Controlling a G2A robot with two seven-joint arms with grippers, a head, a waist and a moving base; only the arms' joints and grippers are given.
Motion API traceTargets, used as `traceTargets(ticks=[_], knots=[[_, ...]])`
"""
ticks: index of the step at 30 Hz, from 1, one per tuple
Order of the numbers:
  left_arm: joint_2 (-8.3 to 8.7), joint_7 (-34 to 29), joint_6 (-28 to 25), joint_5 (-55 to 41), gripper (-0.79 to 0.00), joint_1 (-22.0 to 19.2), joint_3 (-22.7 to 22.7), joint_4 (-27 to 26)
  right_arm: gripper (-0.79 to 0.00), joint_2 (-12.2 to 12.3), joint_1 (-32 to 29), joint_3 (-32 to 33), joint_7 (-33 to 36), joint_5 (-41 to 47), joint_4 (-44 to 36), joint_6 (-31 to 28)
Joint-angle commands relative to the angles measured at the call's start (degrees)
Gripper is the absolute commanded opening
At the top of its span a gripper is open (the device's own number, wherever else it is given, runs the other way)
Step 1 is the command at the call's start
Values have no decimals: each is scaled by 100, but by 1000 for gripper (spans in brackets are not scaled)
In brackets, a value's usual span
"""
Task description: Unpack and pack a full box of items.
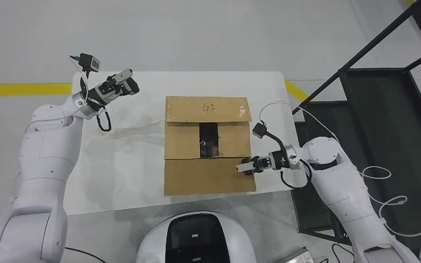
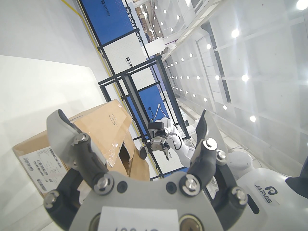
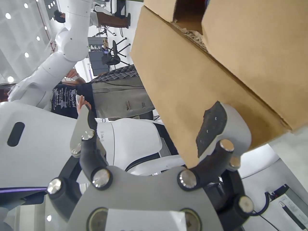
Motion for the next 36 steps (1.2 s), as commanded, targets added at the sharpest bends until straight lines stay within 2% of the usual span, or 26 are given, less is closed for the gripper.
traceTargets(ticks=[1, 11, 19, 23, 29, 36], knots=[[0, 0, 0, 0, 0, 0, 0, 0, 0, -1, -35, -65, -155, -139, -24, 5], [0, 0, 0, 0, 0, 0, 0, 0, 0, -31, -33, -205, -1385, -595, 294, -55], [0, 0, 0, 0, 0, 0, 0, 0, 0, -47, 82, -239, -1846, -641, 414, -93], [0, 0, 0, 0, 0, 0, 0, 0, 0, -38, 98, -233, -1695, -436, 376, -67], [0, 0, 0, 0, 0, 0, 0, 0, 0, 51, -29, 84, -1097, 68, 94, 91], [0, 0, 0, 0, 0, 0, 0, 0, 0, 154, -138, 269, -500, 41, -77, 481]])
